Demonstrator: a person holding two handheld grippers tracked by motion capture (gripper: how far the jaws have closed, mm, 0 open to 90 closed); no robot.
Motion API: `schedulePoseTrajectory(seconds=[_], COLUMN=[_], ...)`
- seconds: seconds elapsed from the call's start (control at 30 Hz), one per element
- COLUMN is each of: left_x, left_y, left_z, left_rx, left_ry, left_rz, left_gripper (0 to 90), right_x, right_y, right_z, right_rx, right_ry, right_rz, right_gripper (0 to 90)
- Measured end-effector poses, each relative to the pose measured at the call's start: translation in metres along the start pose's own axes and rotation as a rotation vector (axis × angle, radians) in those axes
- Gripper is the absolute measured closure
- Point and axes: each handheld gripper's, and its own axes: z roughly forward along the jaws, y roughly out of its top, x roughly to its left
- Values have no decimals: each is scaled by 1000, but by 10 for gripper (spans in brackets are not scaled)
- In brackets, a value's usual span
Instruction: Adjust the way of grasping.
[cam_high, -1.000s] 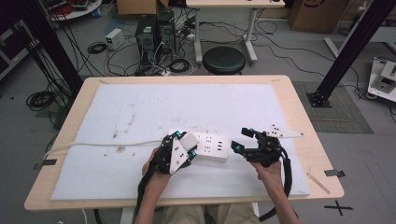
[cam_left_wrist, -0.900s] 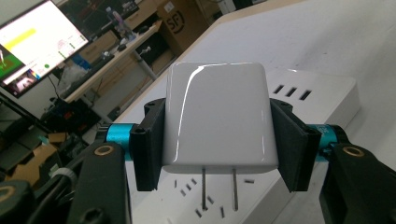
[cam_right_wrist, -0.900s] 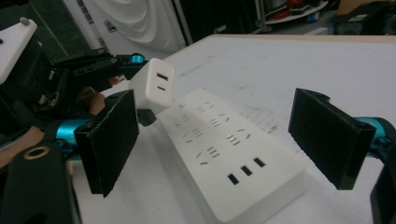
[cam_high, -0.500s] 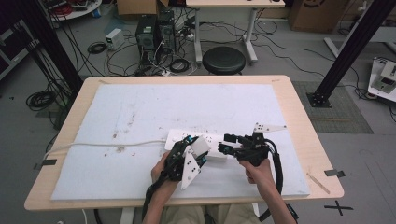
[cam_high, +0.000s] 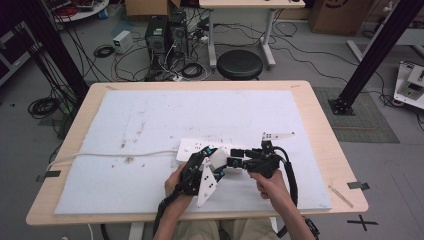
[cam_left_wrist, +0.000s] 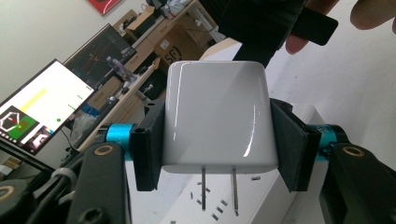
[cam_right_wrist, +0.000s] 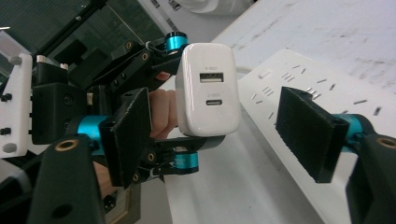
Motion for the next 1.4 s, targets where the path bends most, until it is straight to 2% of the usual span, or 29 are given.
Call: schedulePoseTrajectory(seconds=[0.07,0.3,0.33,0.57,0.6,0.63,0.7,0.77,0.9,1.07,1.3,1.4], left_x=[-1,-5,-8,-12,-12,-13,-13,-13,-14,-14,-14,-13], left_y=[0,3,5,11,11,11,11,11,12,12,12,13], left_z=[0,0,0,-1,-1,-1,-2,-2,-2,-2,-2,-2], left_rx=[-5,-25,-32,-39,-39,-48,-59,-59,-71,-80,-87,-90], left_ry=[-2,-8,2,36,36,40,41,41,42,39,39,36], left_rz=[5,33,63,131,131,164,187,187,208,204,203,202], left_gripper=[424,424,424,424,424,424,424,424,424,424,424,424], right_x=[-1,-1,-1,-1,-1,0,2,2,3,4,6,6], right_y=[0,0,0,1,1,1,1,1,1,1,1,1], right_z=[2,6,7,6,5,5,5,5,4,4,3,4], right_rx=[0,10,15,9,7,1,-2,-2,2,3,3,-1], right_ry=[24,44,54,67,70,70,65,64,70,78,77,85], right_rz=[9,12,8,-6,-15,-24,-47,-53,-78,-107,-123,-133], right_gripper=[282,292,292,292,292,292,292,292,346,424,513,525])
